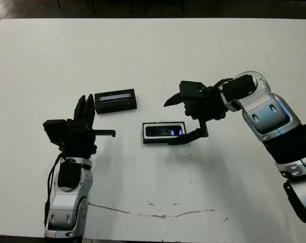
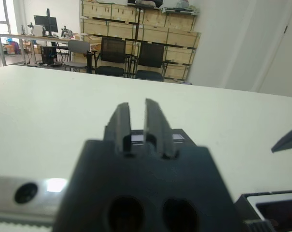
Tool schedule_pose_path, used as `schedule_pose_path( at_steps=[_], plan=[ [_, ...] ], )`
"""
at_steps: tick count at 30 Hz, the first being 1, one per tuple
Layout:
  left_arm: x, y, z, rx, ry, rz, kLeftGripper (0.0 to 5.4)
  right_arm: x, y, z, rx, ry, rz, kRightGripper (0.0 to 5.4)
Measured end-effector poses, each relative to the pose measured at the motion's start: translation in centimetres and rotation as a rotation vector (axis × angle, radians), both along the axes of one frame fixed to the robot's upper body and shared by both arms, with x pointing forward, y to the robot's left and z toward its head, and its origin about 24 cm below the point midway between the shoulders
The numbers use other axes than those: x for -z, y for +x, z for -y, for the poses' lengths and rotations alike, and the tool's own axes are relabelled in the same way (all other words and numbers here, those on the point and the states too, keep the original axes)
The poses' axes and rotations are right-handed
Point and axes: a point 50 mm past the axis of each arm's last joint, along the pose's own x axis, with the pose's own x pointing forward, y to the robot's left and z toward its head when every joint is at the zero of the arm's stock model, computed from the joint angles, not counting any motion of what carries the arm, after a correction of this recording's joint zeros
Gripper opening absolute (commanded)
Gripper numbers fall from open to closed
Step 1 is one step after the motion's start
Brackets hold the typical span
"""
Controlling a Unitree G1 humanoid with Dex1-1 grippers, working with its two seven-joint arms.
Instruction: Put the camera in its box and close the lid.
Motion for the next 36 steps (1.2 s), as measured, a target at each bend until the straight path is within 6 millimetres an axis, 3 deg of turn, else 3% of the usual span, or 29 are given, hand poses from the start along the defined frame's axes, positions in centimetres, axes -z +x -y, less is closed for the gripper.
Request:
schedule_pose_path(
  at_steps=[5,9,15,19,26,32,36],
  plan=[
    [0.0,0.0,0.0,0.0,-0.001,0.001,0.0,-1.6,0.1,1.0,0.099,0.125,0.044,5.37],
    [-0.1,-0.1,-0.2,-0.002,-0.01,0.005,0.0,-2.1,-0.4,3.1,0.256,0.306,0.139,5.17],
    [-1.4,-0.3,-1.6,-0.011,0.04,0.055,0.0,-2.7,-1.4,7.0,0.546,0.538,0.36,3.91],
    [-3.4,0.0,-3.1,-0.009,0.116,0.105,0.0,-1.3,-2.1,9.2,0.705,0.648,0.442,2.98],
    [-7.8,2.6,-4.9,0.048,0.435,0.175,0.0,1.4,-3.1,9.8,0.771,0.671,0.389,1.36],
    [-10.6,6.1,-6.2,0.348,0.702,-0.038,1.03,1.8,-3.3,9.5,0.762,0.691,0.354,0.02],
    [-11.1,8.5,-6.7,0.523,0.765,-0.237,1.95,2.2,-3.4,9.4,0.76,0.692,0.333,0.0]
  ],
)
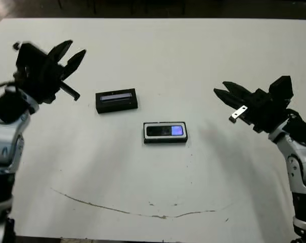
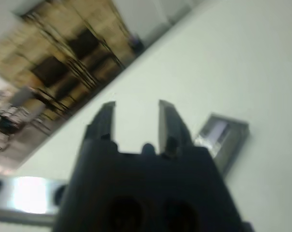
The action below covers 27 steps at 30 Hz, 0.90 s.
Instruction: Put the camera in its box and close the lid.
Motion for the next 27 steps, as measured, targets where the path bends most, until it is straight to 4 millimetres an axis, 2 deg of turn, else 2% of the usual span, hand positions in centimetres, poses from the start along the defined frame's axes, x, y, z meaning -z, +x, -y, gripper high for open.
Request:
schedule_pose_path(
  at_steps=[6,14,20,27],
  plan=[
    [0.7,2.2,0.7,0.189,0.074,-0.223,3.36,0.4,-0.1,0.2,-0.011,0.025,-0.023,0.0],
    [0.9,3.7,2.1,0.388,0.182,-0.369,5.3,0.4,-0.2,0.4,-0.001,0.018,-0.026,0.0],
    [1.5,4.1,3.0,0.464,0.21,-0.447,5.37,0.6,-0.1,0.4,0.004,0.015,-0.042,0.0],
    [2.8,4.5,3.2,0.451,0.259,-0.485,5.37,0.7,-0.1,0.4,0.01,0.007,-0.052,0.0]
  ],
)
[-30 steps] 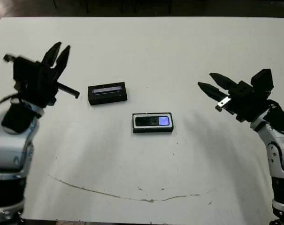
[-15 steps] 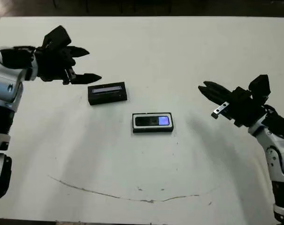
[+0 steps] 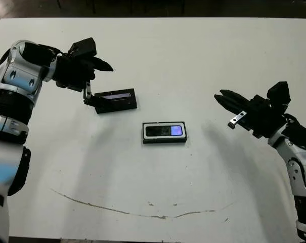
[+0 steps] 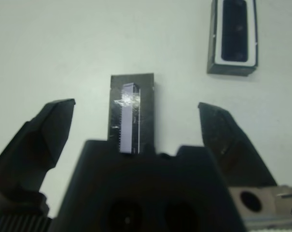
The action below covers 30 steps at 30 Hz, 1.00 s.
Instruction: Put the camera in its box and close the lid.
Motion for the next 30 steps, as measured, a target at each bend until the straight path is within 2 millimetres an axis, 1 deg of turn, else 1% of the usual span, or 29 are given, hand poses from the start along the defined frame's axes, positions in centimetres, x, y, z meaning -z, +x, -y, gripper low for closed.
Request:
schedule_pose_path(
  at_steps=[6,10,12,15,18,22,26,28,30],
  plan=[
    [1.5,0.4,0.0,-0.038,0.06,-0.005,5.37,0.1,0.0,0.0,-0.001,0.001,-0.016,0.0],
    [2.1,0.5,0.0,-0.031,0.088,0.031,5.37,0.1,0.0,0.0,-0.006,0.005,-0.024,0.0],
    [2.5,0.6,-0.3,-0.056,0.104,0.039,5.37,0.1,-0.1,0.0,-0.012,0.003,-0.025,0.0],
    [3.2,0.7,-0.9,-0.097,0.107,0.026,5.37,0.1,-0.1,0.0,-0.021,0.008,-0.031,0.0],
    [3.6,0.7,-1.1,-0.102,0.122,0.042,5.37,0.1,-0.1,0.1,-0.018,0.01,-0.049,0.0],
    [4.2,0.7,-1.4,-0.136,0.101,0.016,5.37,0.1,-0.1,0.1,-0.022,0.018,-0.049,0.0],
    [4.4,0.7,-1.6,-0.147,0.099,0.023,5.37,-0.1,-0.2,0.1,-0.022,0.013,-0.047,0.0],
    [4.3,0.8,-1.6,-0.142,0.101,0.04,5.16,-0.2,-0.2,0.1,-0.019,0.008,-0.043,0.0],
    [4.3,0.7,-1.7,-0.137,0.104,0.045,4.76,-0.4,-0.3,0.0,-0.022,0.008,-0.041,0.0]
  ],
)
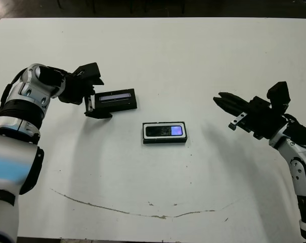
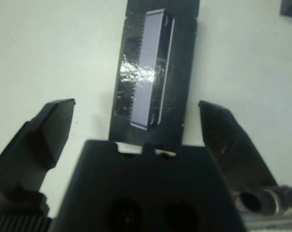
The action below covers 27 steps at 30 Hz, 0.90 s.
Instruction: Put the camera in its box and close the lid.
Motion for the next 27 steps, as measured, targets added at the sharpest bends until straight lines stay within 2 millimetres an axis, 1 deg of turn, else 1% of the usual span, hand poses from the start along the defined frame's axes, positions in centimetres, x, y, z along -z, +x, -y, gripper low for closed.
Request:
schedule_pose_path(
  at_steps=[4,9,11,14,17,20,24,27],
  plan=[
    [0.2,0.0,-0.5,-0.049,-0.013,-0.031,3.79,0.0,0.0,0.0,0.0,0.003,-0.004,0.0],
    [0.4,-0.2,-1.3,-0.136,-0.098,-0.12,2.56,0.1,0.0,0.1,0.004,-0.004,-0.005,0.0],
    [0.4,-0.3,-1.4,-0.14,-0.107,-0.142,2.11,0.1,0.1,0.1,0.007,-0.012,-0.004,0.0],
    [0.2,-0.5,-1.6,-0.104,-0.076,-0.154,1.44,0.1,0.1,0.1,0.009,-0.018,-0.002,0.0],
    [-0.2,-0.6,-1.7,-0.073,-0.02,-0.157,1.03,0.0,0.1,0.1,0.01,-0.02,0.001,0.0],
    [-0.5,-0.9,-2.1,-0.052,0.019,-0.179,0.81,0.0,0.2,0.1,0.011,-0.018,0.001,0.0],
    [-0.8,-1.3,-2.6,-0.023,0.015,-0.223,0.76,0.0,0.3,0.1,0.013,-0.018,0.001,0.0],
    [-1.5,-1.3,-2.5,-0.011,-0.002,-0.201,0.76,-0.1,0.3,0.1,0.012,-0.018,0.002,0.0]
  ],
)
